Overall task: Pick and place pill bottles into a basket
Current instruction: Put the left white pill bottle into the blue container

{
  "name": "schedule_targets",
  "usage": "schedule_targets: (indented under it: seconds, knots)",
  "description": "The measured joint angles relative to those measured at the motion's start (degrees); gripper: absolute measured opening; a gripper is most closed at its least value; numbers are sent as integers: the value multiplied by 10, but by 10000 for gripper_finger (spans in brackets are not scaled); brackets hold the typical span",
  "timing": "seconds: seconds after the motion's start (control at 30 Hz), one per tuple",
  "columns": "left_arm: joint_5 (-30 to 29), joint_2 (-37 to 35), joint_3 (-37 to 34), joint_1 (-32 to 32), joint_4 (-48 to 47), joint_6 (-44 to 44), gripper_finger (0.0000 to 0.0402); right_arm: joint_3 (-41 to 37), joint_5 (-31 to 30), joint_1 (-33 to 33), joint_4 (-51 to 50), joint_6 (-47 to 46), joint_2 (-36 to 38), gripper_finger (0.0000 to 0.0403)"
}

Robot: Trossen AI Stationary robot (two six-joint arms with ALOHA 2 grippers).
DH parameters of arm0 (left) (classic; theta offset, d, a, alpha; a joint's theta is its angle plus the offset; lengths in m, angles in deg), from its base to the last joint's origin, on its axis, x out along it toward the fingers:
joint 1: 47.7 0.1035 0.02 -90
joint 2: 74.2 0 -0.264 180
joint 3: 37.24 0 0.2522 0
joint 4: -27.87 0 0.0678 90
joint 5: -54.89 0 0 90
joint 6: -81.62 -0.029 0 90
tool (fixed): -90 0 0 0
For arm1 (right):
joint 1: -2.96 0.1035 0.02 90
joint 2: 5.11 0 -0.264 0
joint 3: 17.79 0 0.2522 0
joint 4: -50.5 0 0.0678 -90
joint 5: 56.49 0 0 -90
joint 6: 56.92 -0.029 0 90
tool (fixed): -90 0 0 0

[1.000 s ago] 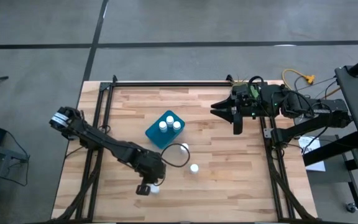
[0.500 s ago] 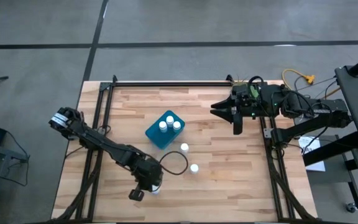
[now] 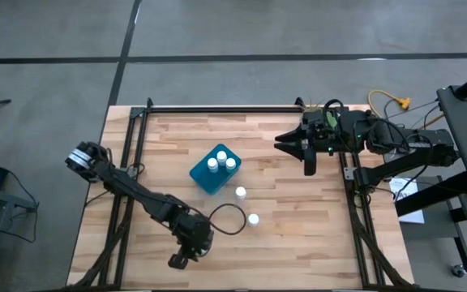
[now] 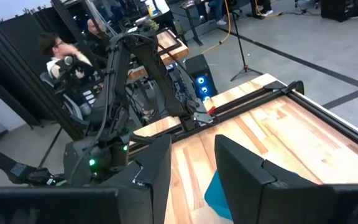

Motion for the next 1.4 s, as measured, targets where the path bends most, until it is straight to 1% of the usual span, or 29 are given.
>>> schedule_targets:
  seconds: [0.17,0.33,0.47,0.7,0.77,0.9,1.0,1.17,1.27,1.4]
  knots:
    - [-9,19,-10,1,-1,-2,150,-1,0,0,0,0,0,118]
    - [-19,37,-15,11,-4,-3,167,-1,0,0,0,0,0,118]
    - [-22,36,-16,21,-3,-3,169,-1,0,0,0,0,0,115]
    - [-27,2,-7,30,-4,1,169,-1,0,0,0,0,0,114]
    - [-49,-14,-1,30,-2,1,169,-1,0,0,0,3,0,112]
    - [-138,-31,1,29,-16,-4,169,-1,0,0,0,5,0,109]
    - [-172,-32,0,31,-34,-5,169,-1,0,0,0,7,0,110]
    - [-168,-8,-1,30,-69,-26,169,-1,0,0,0,7,0,114]
    - [-168,-3,-1,30,-61,-30,169,-1,0,0,0,7,0,112]
    - [-182,-2,-1,33,-61,-30,169,-1,0,0,0,7,0,107]
